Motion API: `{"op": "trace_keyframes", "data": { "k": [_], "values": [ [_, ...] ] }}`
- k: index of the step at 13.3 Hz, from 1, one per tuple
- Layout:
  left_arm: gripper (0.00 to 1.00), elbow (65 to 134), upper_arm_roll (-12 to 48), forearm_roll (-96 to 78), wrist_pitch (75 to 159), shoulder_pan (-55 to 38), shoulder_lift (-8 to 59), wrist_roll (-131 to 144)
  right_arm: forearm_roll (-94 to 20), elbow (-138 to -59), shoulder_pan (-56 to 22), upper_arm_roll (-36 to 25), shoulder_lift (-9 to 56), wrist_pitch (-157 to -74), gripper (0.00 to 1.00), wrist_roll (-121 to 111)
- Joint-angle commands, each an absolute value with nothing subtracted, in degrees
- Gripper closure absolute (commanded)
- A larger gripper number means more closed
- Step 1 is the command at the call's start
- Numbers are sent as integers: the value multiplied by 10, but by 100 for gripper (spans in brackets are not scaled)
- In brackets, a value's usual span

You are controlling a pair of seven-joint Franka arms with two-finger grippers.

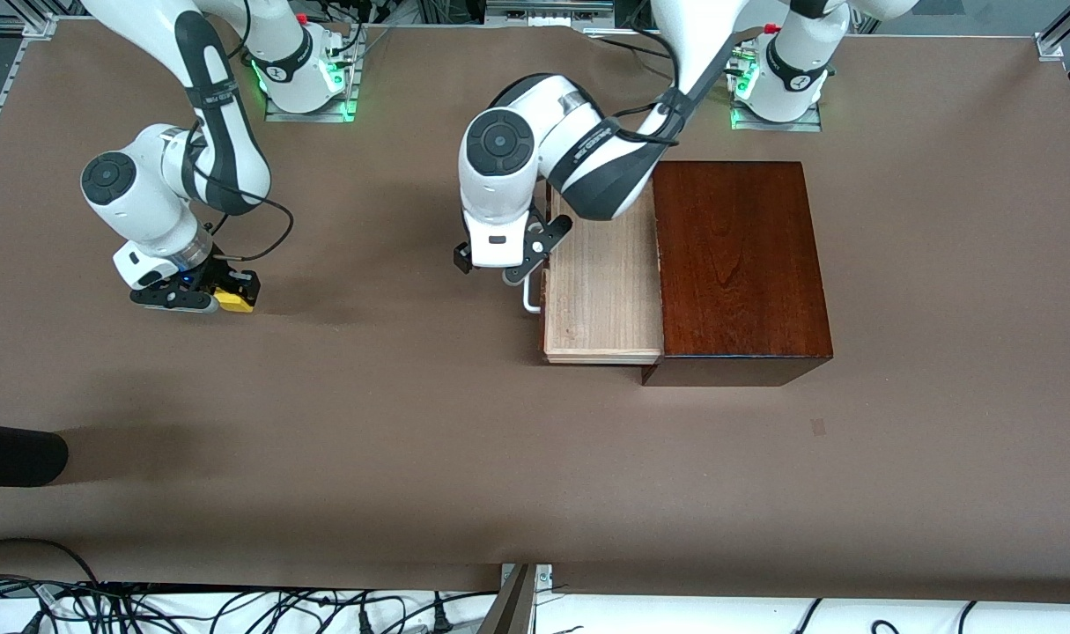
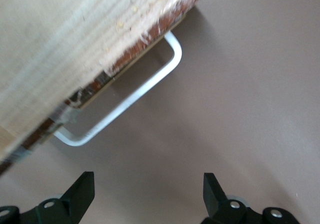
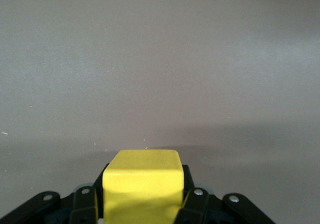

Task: Open drawer, take yellow block, close drawer
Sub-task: 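Move the left gripper to the drawer front while the right gripper holds the cube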

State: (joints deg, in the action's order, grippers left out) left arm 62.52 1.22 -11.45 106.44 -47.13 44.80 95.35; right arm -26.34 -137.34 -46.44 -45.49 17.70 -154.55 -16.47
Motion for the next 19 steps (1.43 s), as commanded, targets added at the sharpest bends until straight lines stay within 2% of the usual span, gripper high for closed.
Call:
{"op": "trace_keyframes", "data": {
  "k": [1,2,3,4,9,13,14,15,16,19],
  "values": [
    [44,596,0,-124,1066,-492,482,979,-348,-1374,-461,-451,190,-1556,100,-252],
    [60,597,-1,-122,1065,-495,484,979,-365,-1373,-461,-451,202,-1557,100,-272],
    [82,597,-1,-114,1065,-495,496,979,-392,-1371,-461,-451,216,-1558,100,-294],
    [99,597,1,-96,1066,-496,505,978,-427,-1369,-461,-449,225,-1558,100,-322],
    [100,597,-3,-76,1058,-496,514,977,-591,-1352,-458,-420,280,-1557,100,-446],
    [100,597,-25,-76,1014,-490,510,974,-605,-1345,-457,-417,298,-1557,100,-461],
    [100,598,-25,-76,1006,-489,509,974,-605,-1344,-458,-417,298,-1556,93,-461],
    [100,597,-26,-76,999,-489,508,973,-604,-1342,-458,-417,298,-1556,44,-462],
    [100,598,-26,-75,996,-489,505,973,-603,-1338,-462,-417,297,-1556,0,-466],
    [100,603,-28,-62,974,-477,488,948,-592,-1318,-465,-419,292,-1550,0,-471]
  ]
}}
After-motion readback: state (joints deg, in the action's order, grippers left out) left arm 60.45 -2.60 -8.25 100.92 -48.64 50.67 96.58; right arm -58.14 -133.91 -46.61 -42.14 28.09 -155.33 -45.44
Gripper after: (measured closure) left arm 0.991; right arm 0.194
